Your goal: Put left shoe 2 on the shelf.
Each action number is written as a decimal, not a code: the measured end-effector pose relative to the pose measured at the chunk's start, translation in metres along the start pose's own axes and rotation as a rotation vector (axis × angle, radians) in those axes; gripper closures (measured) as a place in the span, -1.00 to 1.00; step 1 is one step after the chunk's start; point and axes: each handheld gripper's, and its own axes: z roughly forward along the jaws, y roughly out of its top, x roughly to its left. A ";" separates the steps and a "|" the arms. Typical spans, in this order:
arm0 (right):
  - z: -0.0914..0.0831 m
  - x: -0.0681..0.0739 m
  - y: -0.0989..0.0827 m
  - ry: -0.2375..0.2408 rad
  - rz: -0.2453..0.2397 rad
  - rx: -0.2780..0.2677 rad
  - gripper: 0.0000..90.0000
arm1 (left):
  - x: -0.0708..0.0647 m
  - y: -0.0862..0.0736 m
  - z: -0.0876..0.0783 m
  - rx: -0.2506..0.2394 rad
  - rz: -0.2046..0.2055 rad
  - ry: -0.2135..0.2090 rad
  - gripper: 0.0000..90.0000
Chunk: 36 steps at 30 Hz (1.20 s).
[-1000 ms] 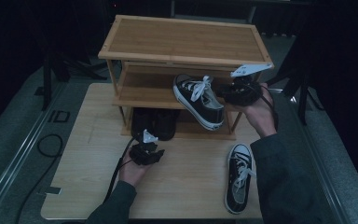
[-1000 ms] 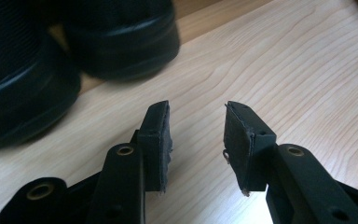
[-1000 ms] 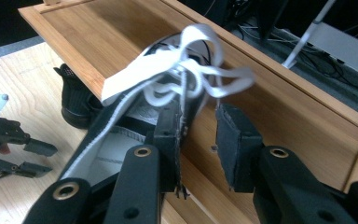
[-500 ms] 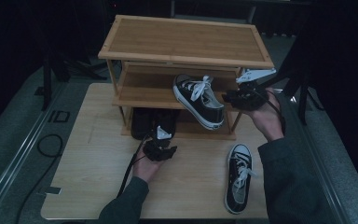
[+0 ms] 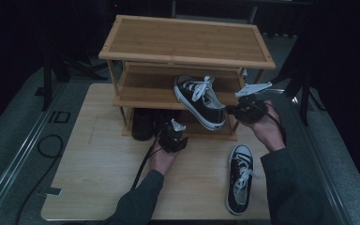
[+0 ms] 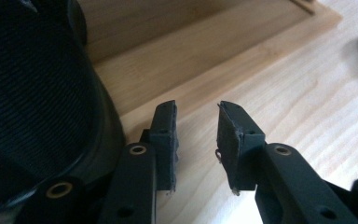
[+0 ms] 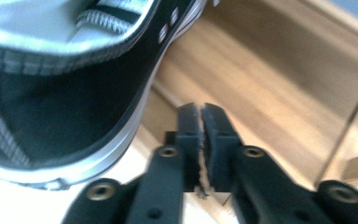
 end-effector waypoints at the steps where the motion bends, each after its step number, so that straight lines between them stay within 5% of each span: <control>1: 0.001 0.001 -0.002 0.007 -0.003 0.008 1.00 | -0.001 0.001 0.003 0.002 0.002 0.008 0.53; 8: 0.004 0.012 -0.015 0.037 -0.020 0.033 1.00 | -0.008 0.012 0.023 -0.021 -0.008 0.061 0.56; 10: 0.003 0.015 -0.019 0.046 -0.021 0.031 1.00 | -0.007 0.017 0.026 -0.001 0.023 0.073 0.57; 19: -0.003 0.029 -0.032 0.084 -0.039 0.007 1.00 | -0.001 0.027 0.047 0.053 0.020 0.118 0.98; 29: -0.016 0.042 -0.037 0.101 -0.065 -0.025 1.00 | 0.003 0.028 0.059 0.070 -0.008 0.154 0.97; 36: -0.029 0.052 -0.035 0.083 -0.080 -0.059 1.00 | 0.002 0.028 0.063 0.055 0.009 0.176 0.95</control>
